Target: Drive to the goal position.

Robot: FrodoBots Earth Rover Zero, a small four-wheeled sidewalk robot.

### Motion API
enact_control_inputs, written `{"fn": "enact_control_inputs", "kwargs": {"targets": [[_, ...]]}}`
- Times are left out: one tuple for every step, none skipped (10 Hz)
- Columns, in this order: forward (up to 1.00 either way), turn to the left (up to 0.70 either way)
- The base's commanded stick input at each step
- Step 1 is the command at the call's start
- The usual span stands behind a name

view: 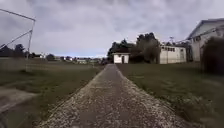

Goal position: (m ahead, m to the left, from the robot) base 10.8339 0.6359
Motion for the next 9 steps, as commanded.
{"fn": "enact_control_inputs", "kwargs": {"targets": [[1.0,-0.01],[1.0,-0.01],[1.0,-0.01],[1.0,-0.01],[1.0,-0.01],[1.0,-0.01],[1.0,-0.01],[1.0,-0.01],[1.0,-0.01]]}}
